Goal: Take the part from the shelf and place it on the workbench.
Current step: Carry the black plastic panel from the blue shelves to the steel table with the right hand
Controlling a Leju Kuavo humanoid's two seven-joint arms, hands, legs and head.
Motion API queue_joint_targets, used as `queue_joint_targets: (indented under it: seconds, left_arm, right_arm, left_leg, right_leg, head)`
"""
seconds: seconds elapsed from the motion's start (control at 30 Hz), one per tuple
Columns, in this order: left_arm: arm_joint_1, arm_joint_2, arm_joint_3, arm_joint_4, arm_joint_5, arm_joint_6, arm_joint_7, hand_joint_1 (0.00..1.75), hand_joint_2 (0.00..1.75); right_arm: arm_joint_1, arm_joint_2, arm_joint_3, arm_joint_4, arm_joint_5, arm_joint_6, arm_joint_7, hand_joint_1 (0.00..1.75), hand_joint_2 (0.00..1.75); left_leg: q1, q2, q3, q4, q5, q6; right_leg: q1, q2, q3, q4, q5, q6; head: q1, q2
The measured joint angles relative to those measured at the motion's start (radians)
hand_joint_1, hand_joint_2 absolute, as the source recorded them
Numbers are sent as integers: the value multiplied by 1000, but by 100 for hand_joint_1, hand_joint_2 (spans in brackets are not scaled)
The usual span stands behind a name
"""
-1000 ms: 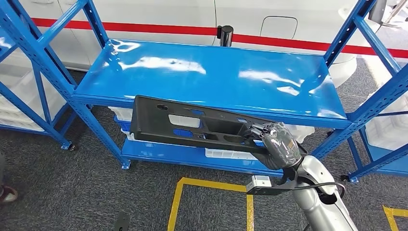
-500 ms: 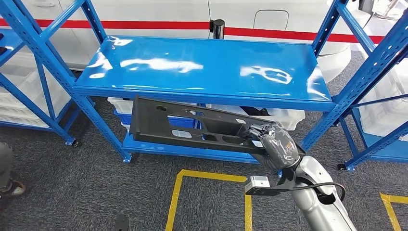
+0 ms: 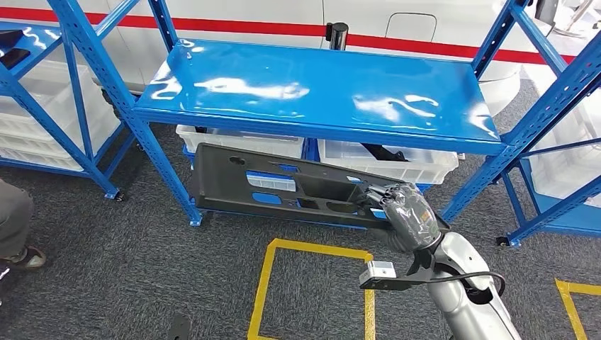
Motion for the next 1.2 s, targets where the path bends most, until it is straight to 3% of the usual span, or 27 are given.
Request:
queue_joint_targets:
  seconds: [0.03, 0.07, 0.1, 0.13, 0.2, 0.23, 0.37, 0.5, 1.0, 1.2]
  left_arm:
    - [1, -1, 0, 0, -2, 1, -2, 0, 175]
    - [1, -1, 0, 0, -3, 3, -2, 0, 175]
    - [1, -2, 0, 0, -3, 4, -2, 0, 175]
    - [2, -2, 0, 0, -3, 5, -3, 0, 175]
    - [1, -3, 0, 0, -4, 8, -3, 0, 175]
    - [1, -3, 0, 0, -5, 9, -3, 0, 175]
    - [2, -4, 0, 0, -5, 11, -4, 0, 175]
    - [3, -3, 0, 0, -5, 11, -4, 0, 175]
    - [4, -3, 7, 0, 9, 9, -12, 0, 175]
    - [3, -3, 16, 0, 9, 11, -12, 0, 175]
  right_arm:
    - [4, 0, -3, 0, 3, 0, 3, 173, 175]
    - [7, 0, -5, 0, 6, 0, 5, 173, 175]
    - [10, 1, -7, -1, 10, 0, 8, 173, 175]
    - [11, 1, -9, -3, 14, 0, 9, 173, 175]
    - [10, 5, -11, -7, 19, 0, 12, 173, 175]
    - [10, 7, -11, -9, 20, 0, 13, 173, 175]
    - [11, 13, -12, -13, 21, -1, 15, 173, 175]
    - [11, 17, -12, -13, 21, -1, 15, 173, 175]
    - [-23, 50, -13, -1, 60, -15, 19, 173, 175]
    - [-60, 67, -10, 23, 75, -19, 15, 173, 175]
  left_leg:
    - [-2, 0, -10, 1, 7, 0]
    - [-3, 0, -19, 1, 14, -1]
    - [-4, 0, -27, 2, 21, -2]
    - [-5, 0, -32, 3, 27, -5]
    - [-7, 0, -40, 5, 36, -14]
    - [-9, 0, -43, 8, 40, -18]
    - [-9, -2, -50, 9, 37, -7]
    - [-3, -3, -51, 1, 60, -28]
    - [-4, -3, -56, -2, 66, -32]
    - [-7, -4, -60, 2, 65, -30]
  right_leg:
    - [1, 0, -8, 40, -11, 4]
    - [1, 0, 5, 41, -6, 11]
    - [1, 0, 39, 0, 12, 18]
    - [1, 0, 92, -76, 32, 22]
    - [6, 1, 186, -217, 56, 18]
    - [9, 2, 205, -255, 58, 12]
    - [7, 5, 197, -267, 60, -3]
    - [13, 5, 190, -265, 68, -16]
    - [18, 5, 186, -261, 70, -18]
    - [13, 3, 182, -262, 71, -14]
  head:
    - [0, 0]
    - [1, 0]
    - [2, 0]
    - [2, 0]
    - [1, 0]
    - [1, 0]
    - [-8, 0]
    - [-8, 0]
    - [-8, 0]
    - [-8, 0]
